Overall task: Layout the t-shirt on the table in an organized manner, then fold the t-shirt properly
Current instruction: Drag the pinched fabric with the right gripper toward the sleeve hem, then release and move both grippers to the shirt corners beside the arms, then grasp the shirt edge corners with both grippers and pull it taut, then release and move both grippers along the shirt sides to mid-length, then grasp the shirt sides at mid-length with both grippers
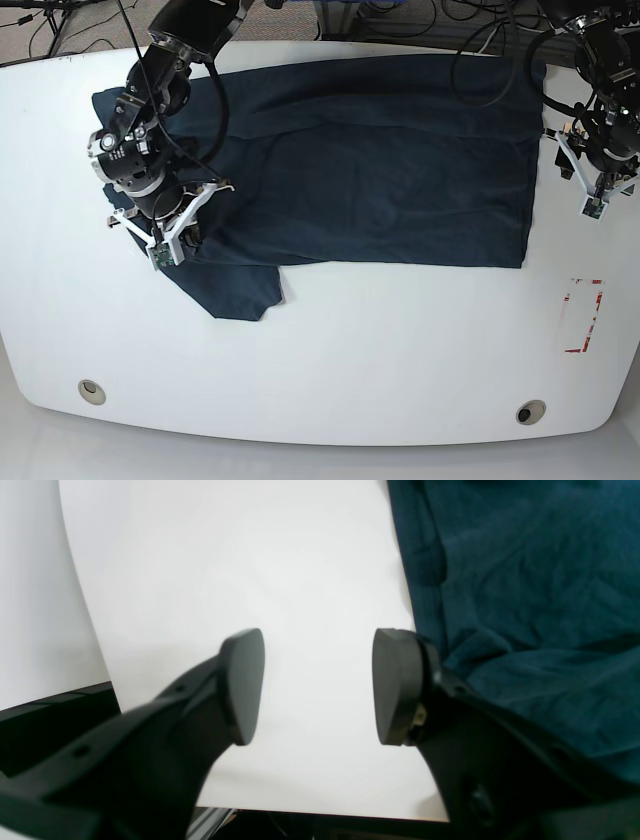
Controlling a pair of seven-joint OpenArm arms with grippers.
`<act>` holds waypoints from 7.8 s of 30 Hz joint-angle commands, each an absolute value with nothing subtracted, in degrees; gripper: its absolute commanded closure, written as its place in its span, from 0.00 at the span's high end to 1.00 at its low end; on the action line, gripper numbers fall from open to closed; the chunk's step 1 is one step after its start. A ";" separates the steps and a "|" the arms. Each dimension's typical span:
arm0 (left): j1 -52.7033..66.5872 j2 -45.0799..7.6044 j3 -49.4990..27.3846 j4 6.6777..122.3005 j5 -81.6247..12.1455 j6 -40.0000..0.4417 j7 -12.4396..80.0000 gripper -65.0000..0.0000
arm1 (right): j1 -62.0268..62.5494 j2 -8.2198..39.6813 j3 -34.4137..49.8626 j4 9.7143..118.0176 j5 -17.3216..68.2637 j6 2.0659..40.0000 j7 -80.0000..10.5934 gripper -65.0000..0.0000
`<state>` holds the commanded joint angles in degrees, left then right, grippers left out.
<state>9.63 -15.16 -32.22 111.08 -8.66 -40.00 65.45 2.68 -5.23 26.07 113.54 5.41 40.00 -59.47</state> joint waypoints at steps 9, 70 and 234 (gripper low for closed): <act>9.71 -15.16 -32.22 111.08 -8.84 -40.00 65.45 0.49 | 2.42 -3.38 26.42 113.80 5.14 40.00 -59.47 0.43; 21.76 -10.95 -32.31 101.58 -6.90 -40.00 61.41 0.49 | -17.63 2.24 51.30 100.35 5.76 40.00 -55.25 0.04; -22.37 -13.85 -19.03 60.35 -5.67 -36.62 44.00 0.00 | 18.77 2.15 40.22 79.16 -6.20 40.00 -48.40 0.00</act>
